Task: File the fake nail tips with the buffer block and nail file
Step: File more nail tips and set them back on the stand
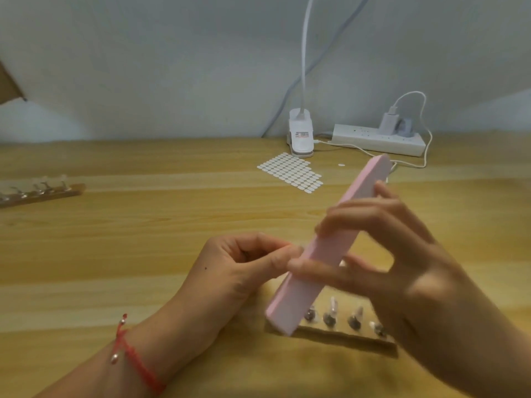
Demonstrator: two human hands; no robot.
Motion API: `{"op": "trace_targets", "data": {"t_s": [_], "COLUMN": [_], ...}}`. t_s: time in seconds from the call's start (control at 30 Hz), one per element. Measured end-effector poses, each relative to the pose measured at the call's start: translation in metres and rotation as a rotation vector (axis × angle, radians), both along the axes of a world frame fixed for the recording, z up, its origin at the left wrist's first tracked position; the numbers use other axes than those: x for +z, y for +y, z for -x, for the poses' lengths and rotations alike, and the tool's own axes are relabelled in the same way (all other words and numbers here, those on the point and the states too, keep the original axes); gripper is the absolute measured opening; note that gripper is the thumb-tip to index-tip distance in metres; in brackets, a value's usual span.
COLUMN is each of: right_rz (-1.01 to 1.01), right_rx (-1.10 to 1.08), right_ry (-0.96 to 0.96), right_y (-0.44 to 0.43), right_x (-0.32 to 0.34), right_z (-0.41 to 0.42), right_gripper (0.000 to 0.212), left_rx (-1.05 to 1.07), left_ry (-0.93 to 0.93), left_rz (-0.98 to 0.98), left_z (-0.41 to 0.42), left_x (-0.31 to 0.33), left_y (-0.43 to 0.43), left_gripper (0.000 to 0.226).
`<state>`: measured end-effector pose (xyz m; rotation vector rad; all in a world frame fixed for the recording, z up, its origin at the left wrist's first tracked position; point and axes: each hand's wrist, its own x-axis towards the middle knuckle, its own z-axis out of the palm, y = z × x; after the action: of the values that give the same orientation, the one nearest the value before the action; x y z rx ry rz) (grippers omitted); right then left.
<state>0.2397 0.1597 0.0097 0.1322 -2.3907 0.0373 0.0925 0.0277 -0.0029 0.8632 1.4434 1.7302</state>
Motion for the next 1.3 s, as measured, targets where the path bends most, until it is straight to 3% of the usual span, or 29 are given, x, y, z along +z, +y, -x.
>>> {"op": "trace_targets", "data": {"t_s": [0.1,0.27,0.4,0.53,0.67,0.83,0.93,1.03,1.13,1.2,1.3], "right_rz": [-0.049,-0.04,-0.142,-0.007,-0.087,0.02,0.012,0.129,0.163,0.211,0.349], "right_rx": [0.128,0.02,0.137,0.134,0.163,0.111,-0.026,-0.275,-0.567,-0.555,-0.373], "right_ry": [-0.014,-0.022,-0.079,-0.019,-0.029,0.011,0.024,-0.092,-0.433,-0.538,-0.501], "right_y": [-0.02,-0.002,-0.018,-0.004,-0.007,0.02,0.044,0.07,0.092,0.095,0.092], "right_x": [-0.014,-0.001,-0.018,-0.003,-0.012,-0.01,-0.011,-0.006,-0.012,-0.012,0.01], "right_z": [0.0,-0.001,0.0,-0.006,-0.006,-0.008,-0.005,-0.003,-0.006,-0.006,0.011], "right_gripper": [0.026,0.034,0.031,0.03,0.029,0.038,0.04,0.047,0.046,0.043,0.039], "left_rx": [-0.015,0.029,0.017,0.019,0.03,0.044,0.041,0.051,0.073,0.093,0.132], "left_ry": [-0.025,0.04,0.032,0.041,0.039,0.029,0.017,-0.003,-0.045,-0.064,-0.058], "left_rz": [-0.003,0.023,-0.015,-0.016,-0.042,-0.068,-0.066,-0.059,-0.067,-0.075,-0.062], "left_z": [-0.002,0.002,0.0,0.002,0.004,0.006,0.008,0.008,0.009,0.008,0.009], "left_x": [-0.001,-0.003,-0.001,-0.004,-0.007,-0.01,-0.011,-0.011,-0.011,-0.011,-0.013], "left_y": [0.0,0.001,0.0,0.001,0.003,0.005,0.005,0.006,0.006,0.006,0.007], "left_gripper": [0.026,0.028,0.021,0.023,0.023,0.025,0.024,0.023,0.023,0.026,0.027]}}
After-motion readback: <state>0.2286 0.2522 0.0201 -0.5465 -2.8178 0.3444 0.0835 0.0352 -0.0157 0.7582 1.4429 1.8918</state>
